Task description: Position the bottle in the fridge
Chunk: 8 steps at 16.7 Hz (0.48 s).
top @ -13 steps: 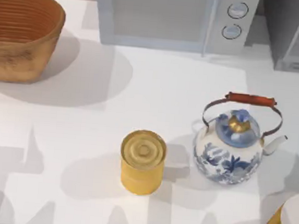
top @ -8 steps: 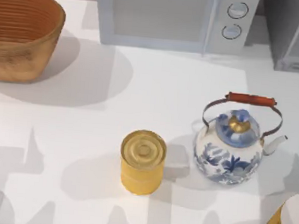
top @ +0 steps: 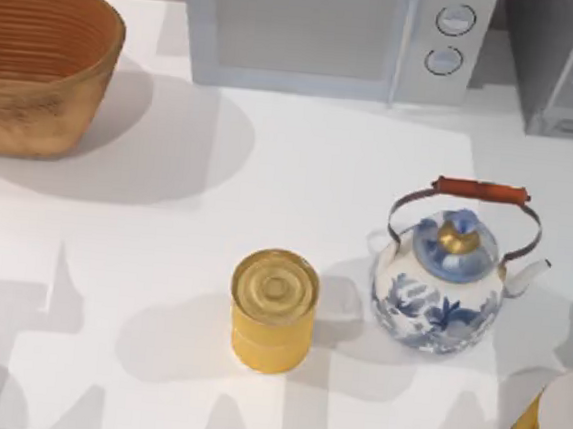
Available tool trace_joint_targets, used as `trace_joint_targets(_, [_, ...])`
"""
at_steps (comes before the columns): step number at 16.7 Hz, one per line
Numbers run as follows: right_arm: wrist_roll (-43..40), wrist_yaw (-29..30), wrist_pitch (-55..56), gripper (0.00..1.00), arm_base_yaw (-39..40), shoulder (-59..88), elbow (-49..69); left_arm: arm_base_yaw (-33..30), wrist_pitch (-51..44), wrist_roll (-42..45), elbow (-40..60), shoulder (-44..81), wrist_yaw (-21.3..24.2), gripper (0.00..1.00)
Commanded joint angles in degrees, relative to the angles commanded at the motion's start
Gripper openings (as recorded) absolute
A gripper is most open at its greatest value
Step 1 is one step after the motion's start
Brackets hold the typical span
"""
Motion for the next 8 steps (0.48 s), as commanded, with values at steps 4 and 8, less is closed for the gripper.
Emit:
trace_joint_targets(4, [-17.44,-14.86,-4.12,1.0,-9.16,23.58,8.83,0.0,0.0,0.0,0.0,0.0,0.0,1.0])
trace_joint_targets(8, [-33.05,-27.92,-7.74,1.0,-17.21,44.39,16.61,0.0,0.0,0.0,0.0,0.0,0.0,1.0])
